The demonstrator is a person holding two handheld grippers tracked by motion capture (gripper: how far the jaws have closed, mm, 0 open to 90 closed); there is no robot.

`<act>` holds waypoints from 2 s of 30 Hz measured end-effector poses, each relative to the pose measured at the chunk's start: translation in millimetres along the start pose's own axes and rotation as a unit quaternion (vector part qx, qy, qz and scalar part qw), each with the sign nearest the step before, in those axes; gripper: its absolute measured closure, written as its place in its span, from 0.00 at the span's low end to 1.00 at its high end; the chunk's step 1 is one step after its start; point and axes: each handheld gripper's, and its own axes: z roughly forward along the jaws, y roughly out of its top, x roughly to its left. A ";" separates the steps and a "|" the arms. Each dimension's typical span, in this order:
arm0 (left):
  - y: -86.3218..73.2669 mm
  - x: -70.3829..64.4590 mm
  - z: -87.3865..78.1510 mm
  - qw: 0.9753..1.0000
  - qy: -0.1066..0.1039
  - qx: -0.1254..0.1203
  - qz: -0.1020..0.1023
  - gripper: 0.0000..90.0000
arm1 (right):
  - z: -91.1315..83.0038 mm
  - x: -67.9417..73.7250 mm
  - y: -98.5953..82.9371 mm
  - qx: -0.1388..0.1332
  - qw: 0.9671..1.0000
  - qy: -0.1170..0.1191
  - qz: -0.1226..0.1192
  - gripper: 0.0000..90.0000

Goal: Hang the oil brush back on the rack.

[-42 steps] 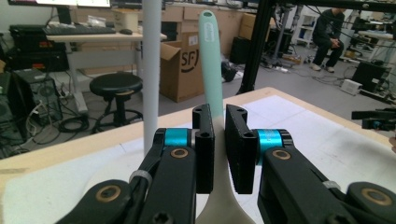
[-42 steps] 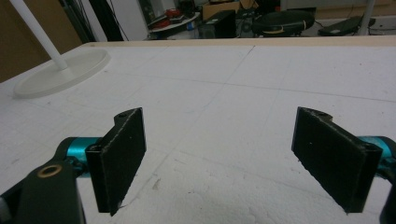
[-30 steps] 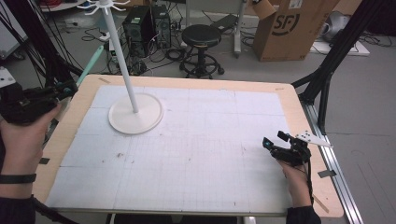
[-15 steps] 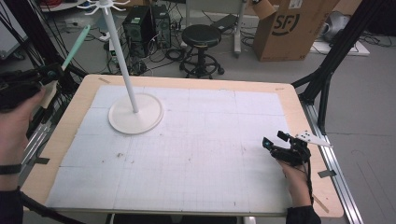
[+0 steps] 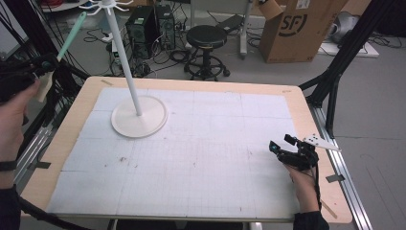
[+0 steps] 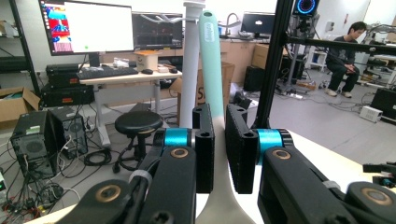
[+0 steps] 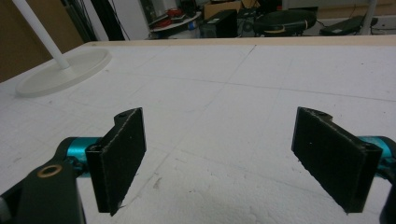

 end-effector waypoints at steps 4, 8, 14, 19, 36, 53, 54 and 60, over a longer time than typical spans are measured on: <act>-0.1 0.8 2.3 1.000 0.000 0.003 0.000 0.91 | 0.4 0.0 -0.1 0.000 1.000 0.000 -0.002 0.19; -0.4 1.2 4.5 1.000 0.001 0.005 0.001 0.91 | 0.4 -0.3 -0.1 0.000 1.000 -0.001 -0.003 0.19; -0.7 1.4 6.0 1.000 0.001 0.008 0.001 0.91 | 0.5 -0.4 -0.1 0.000 1.000 0.000 -0.004 0.19; -0.6 2.7 7.2 1.000 0.002 0.011 0.000 0.91 | 0.3 -0.4 0.0 0.000 1.000 0.000 -0.003 0.19; -0.3 1.5 13.3 1.000 0.001 0.020 0.004 0.91 | -0.2 -0.8 0.3 -0.001 1.000 0.000 -0.002 0.19; -0.4 9.6 5.9 1.000 0.009 0.005 0.000 0.91 | 0.1 -0.6 0.1 -0.002 1.000 0.000 -0.002 0.19; -0.9 9.6 6.5 1.000 0.009 0.006 0.000 0.91 | -0.1 -0.4 0.2 -0.002 1.000 0.000 0.000 0.19; -2.5 8.6 10.0 1.000 0.006 0.011 0.002 0.91 | -0.4 -0.6 0.3 0.000 1.000 0.001 0.001 0.19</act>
